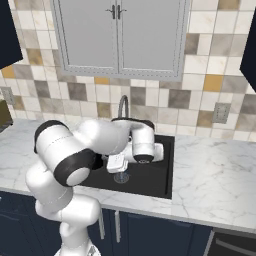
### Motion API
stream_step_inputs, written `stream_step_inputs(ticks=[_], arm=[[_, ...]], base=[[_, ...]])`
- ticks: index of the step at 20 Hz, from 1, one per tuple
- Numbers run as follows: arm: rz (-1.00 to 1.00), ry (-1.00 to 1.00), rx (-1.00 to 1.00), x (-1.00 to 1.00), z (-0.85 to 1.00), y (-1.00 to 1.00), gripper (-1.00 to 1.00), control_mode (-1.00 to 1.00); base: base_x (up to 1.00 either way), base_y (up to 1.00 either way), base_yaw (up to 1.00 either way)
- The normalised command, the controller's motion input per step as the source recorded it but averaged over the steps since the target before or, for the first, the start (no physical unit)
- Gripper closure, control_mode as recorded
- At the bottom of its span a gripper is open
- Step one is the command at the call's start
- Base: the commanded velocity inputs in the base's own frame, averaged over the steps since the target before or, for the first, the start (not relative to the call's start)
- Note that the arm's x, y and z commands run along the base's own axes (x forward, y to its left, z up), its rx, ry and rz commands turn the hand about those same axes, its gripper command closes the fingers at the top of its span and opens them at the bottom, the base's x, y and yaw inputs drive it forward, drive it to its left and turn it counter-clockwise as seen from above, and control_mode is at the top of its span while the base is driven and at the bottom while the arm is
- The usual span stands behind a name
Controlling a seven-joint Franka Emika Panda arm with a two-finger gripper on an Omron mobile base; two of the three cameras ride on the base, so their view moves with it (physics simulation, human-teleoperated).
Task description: Turn on the sink faucet and place the jug under the water for a few seconds to fill it up.
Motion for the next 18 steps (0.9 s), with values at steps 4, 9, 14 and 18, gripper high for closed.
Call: stream_step_inputs(ticks=[4,9,14,18], arm=[[0.0,0.0,0.03,0.08,-0.35,-0.81,1.0,-1.0],[-0.03,0.0,0.0,0.13,-0.39,-0.46,1.0,-1.0],[-0.04,0.02,0.0,0.31,-0.21,-0.2,1.0,-1.0],[-0.03,0.06,0.0,0.45,-0.17,-0.04,1.0,-1.0]], base=[[0.0,0.0,0.0],[0.0,0.0,0.0],[0.0,0.0,0.0],[0.0,0.0,0.0]])
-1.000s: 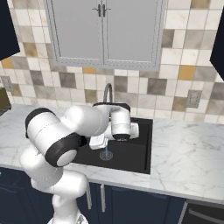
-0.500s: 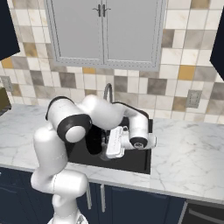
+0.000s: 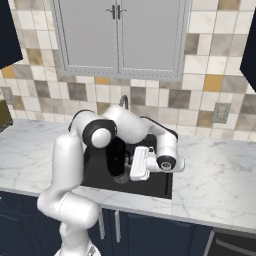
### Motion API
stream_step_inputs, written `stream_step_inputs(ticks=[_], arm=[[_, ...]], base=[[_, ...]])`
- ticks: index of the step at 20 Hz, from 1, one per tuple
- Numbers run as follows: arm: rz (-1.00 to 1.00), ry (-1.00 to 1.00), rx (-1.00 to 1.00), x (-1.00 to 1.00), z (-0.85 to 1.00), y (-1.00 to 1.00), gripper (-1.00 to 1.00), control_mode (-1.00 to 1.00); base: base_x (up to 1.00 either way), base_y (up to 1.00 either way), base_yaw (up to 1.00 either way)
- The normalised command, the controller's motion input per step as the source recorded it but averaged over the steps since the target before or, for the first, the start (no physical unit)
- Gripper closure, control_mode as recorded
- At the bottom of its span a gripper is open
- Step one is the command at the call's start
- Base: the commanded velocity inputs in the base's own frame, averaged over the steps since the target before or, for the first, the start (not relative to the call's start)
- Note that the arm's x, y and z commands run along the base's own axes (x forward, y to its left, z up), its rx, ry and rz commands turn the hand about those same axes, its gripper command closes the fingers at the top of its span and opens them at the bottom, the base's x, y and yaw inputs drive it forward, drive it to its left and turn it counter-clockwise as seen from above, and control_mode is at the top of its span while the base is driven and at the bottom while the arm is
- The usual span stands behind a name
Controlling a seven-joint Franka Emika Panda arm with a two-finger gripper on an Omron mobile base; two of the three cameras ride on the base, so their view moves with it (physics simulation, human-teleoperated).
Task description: Turn on the sink faucet and place the jug under the water for a few seconds to fill it up.
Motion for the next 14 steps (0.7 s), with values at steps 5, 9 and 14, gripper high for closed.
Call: stream_step_inputs(ticks=[5,9,14], arm=[[-0.01,0.08,0.0,0.5,-0.22,-0.01,1.0,-1.0],[0.0,0.11,0.0,0.51,-0.26,0.0,1.0,-1.0],[0.0,0.03,0.0,0.28,-0.2,0.0,1.0,-1.0]], base=[[0.0,0.0,0.0],[0.0,0.0,0.0],[0.0,0.0,0.0]])
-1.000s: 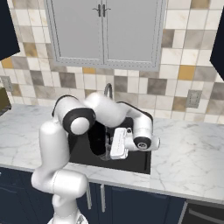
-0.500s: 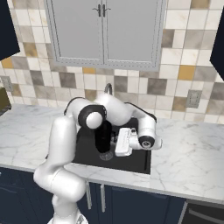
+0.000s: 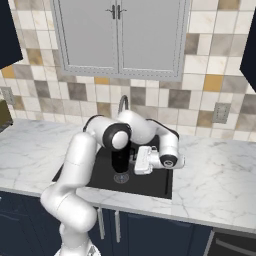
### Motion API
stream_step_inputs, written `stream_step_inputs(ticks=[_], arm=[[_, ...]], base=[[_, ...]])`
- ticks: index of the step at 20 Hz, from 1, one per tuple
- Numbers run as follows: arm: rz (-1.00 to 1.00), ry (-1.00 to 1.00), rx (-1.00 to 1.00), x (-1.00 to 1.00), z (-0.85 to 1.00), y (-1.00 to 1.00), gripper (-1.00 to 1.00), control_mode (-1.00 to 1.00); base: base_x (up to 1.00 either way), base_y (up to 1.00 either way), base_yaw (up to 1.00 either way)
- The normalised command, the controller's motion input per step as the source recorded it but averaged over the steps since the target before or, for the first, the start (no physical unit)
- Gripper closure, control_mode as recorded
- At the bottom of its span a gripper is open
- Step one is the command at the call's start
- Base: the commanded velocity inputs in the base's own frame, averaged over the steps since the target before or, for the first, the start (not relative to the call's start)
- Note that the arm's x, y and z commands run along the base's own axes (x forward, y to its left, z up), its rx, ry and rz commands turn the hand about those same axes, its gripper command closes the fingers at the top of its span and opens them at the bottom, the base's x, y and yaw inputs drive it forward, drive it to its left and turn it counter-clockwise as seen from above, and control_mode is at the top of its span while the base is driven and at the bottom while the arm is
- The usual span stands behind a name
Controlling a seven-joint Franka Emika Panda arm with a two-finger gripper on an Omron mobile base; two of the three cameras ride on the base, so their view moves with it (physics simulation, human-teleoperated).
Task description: Turn on the sink faucet and place the jug under the water for a few seconds to fill it up.
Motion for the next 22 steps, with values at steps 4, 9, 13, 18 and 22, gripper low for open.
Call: stream_step_inputs(ticks=[4,9,13,18,22], arm=[[0.0,0.0,0.0,0.04,-0.07,0.0,1.0,-1.0],[0.0,0.0,0.0,0.09,-0.12,0.09,1.0,-1.0],[0.0,0.0,0.0,0.21,-0.13,0.11,1.0,-1.0],[0.0,0.0,0.0,0.28,-0.14,0.07,1.0,-1.0],[0.0,0.0,0.0,0.32,-0.09,0.01,1.0,-1.0]], base=[[0.0,0.0,0.0],[0.0,0.0,0.0],[0.0,0.0,0.0],[0.0,0.0,0.0],[0.0,0.0,0.0]])
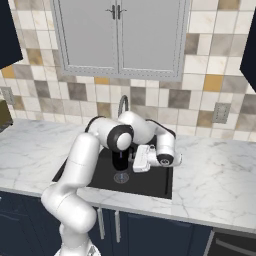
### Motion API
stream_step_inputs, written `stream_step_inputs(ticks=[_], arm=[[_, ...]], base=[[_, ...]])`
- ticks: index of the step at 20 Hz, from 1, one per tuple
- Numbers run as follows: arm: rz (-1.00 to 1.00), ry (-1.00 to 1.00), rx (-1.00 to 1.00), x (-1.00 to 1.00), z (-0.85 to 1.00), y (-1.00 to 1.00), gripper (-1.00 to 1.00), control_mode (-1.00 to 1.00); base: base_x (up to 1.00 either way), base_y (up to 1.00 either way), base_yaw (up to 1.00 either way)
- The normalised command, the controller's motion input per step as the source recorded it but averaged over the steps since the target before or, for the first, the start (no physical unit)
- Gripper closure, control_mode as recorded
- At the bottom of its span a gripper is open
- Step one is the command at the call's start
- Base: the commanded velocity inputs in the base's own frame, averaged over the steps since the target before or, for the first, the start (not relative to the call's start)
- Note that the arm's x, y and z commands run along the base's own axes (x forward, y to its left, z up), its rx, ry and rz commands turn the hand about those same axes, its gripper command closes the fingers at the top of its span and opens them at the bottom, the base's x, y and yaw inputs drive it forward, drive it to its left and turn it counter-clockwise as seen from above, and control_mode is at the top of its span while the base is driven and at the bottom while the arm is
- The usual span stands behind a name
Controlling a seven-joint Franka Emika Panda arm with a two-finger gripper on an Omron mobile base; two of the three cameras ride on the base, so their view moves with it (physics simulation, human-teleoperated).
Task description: Turn on the sink faucet and place the jug under the water for a few seconds to fill it up.
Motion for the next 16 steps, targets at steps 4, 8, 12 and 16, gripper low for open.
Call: stream_step_inputs(ticks=[4,8,12,16], arm=[[0.0,0.0,0.0,0.24,-0.03,0.0,1.0,-1.0],[0.0,0.0,0.0,0.13,-0.02,0.0,1.0,-1.0],[0.0,0.0,0.0,0.1,-0.02,0.0,1.0,-1.0],[0.0,0.0,0.0,0.11,-0.01,0.0,1.0,-1.0]], base=[[0.0,0.0,0.0],[0.0,0.0,0.0],[0.0,0.0,0.0],[0.0,0.0,0.0]])
